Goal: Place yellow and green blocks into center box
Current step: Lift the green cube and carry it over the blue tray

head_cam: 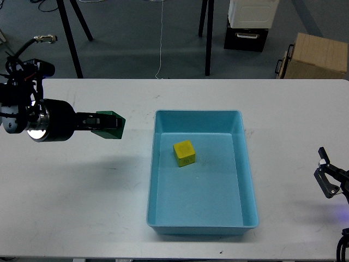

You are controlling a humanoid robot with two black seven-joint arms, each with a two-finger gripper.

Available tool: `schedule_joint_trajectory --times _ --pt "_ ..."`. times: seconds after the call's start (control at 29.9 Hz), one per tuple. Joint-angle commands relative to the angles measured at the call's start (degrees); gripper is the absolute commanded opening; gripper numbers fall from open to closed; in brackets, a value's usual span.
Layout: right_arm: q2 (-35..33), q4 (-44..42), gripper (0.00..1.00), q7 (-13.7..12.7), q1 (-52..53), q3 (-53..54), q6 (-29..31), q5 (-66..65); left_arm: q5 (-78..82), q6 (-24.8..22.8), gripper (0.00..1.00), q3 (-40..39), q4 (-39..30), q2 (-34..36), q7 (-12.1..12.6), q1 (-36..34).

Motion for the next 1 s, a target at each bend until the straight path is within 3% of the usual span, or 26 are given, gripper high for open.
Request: schedule_joint_trajectory --times 0.0,0.27,0.43,0.5,0.6,0.7,0.97 --pt "0.0 0.3 1.00 0.0 0.0 0.1 -0.1 0.0 -0.1 0.0 0.00 4.7 1.3 -6.2 -0.1 -4.5" --pt "0.0 0.3 1.00 0.0 0.0 -0.1 -0.1 -2.8 -0.3 0.0 0.02 8.5 11.1 -22.7 0.1 -7.0" --pt "0.0 0.6 1.00 0.0 0.1 -0.5 -0.3 -2.9 -0.2 0.0 0.08 10.7 13.0 -26.7 0.3 -6.7" --pt "0.0 0.6 1.00 0.0 0.1 -0.5 -0.3 -2.9 -0.2 0.0 0.19 11.4 14.1 -27.7 0.2 -6.3" --pt "0.0 0.7 1.00 0.0 0.1 -0.4 -0.3 -2.9 -0.4 0.0 0.54 11.4 14.8 -29.1 -1.0 -5.5" --pt "0.0 0.6 1.00 0.0 0.1 -0.1 -0.3 -2.9 -0.4 0.0 0.70 11.4 15.9 -30.4 -2.1 -4.6" --pt "0.0 0.6 1.00 0.0 0.1 -0.1 -0.3 -2.9 -0.5 0.0 0.82 11.4 17.5 -32.0 -2.5 -4.7"
